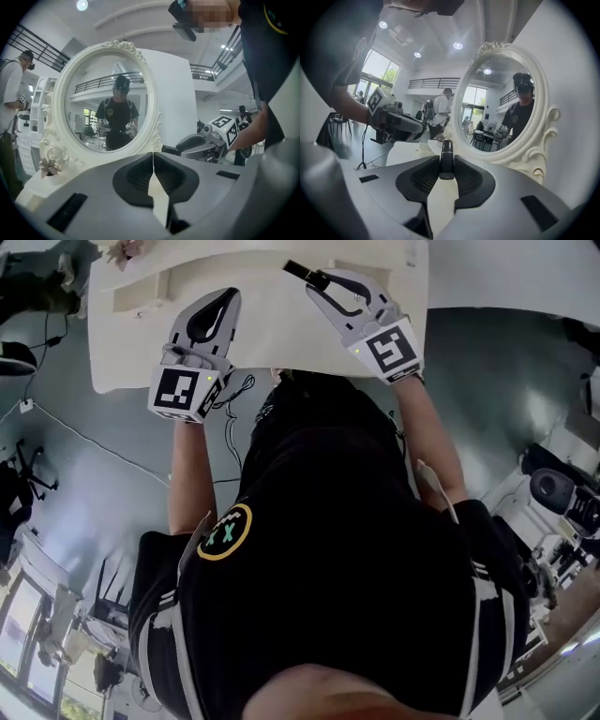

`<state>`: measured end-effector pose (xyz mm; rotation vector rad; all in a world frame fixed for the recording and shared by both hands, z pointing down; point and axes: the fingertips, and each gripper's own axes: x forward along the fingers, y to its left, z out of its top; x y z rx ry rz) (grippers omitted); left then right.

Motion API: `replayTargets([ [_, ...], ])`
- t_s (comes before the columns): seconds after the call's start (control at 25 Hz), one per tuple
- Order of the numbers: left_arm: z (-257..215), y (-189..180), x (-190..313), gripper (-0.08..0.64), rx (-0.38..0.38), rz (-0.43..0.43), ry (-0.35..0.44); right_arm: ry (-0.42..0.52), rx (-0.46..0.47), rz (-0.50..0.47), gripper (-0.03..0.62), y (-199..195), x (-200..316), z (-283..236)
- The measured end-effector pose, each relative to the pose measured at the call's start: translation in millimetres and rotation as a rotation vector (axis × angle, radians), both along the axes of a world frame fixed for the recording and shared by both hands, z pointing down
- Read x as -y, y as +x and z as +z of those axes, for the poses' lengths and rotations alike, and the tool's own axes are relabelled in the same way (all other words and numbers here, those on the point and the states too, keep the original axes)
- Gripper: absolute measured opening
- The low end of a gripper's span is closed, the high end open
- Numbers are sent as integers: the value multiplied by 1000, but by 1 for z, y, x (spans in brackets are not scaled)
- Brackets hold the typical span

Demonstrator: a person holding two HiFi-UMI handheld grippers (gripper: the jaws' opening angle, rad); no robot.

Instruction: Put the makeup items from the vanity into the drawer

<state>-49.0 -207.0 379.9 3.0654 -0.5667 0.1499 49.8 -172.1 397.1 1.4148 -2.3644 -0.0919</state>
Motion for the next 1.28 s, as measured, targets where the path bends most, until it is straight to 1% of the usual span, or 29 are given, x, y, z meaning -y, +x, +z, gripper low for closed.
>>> replayTargets([
  [0.12, -5, 27, -15, 25, -2, 63, 10, 18, -4, 64, 117, 23, -22, -15],
  [0.24, -7, 55, -24, 25, -6, 111, 15, 55, -1, 101, 117, 47, -38, -22],
  [0.36, -7, 84, -31, 25, -7, 144, 23, 107, 35, 141, 117, 74, -54, -32],
  [0.52, -7, 118, -46, 25, -11, 178, 15, 94, 41, 197, 117, 111, -75, -31],
  [0.6, -7, 132, -51, 25, -7, 186, 21, 91, 28, 199, 117, 125, -79, -29],
  [0.72, -8, 141, -55, 25, -3, 182, 18, 84, 15, 186, 117, 134, -80, -23],
  [0.92, -8, 143, -55, 25, 18, 160, 28, -5, 8, 175, 117, 146, -69, 6],
  [1.28, -6, 132, -43, 25, 31, 125, 39, -236, -5, 138, 117, 158, -26, 117],
])
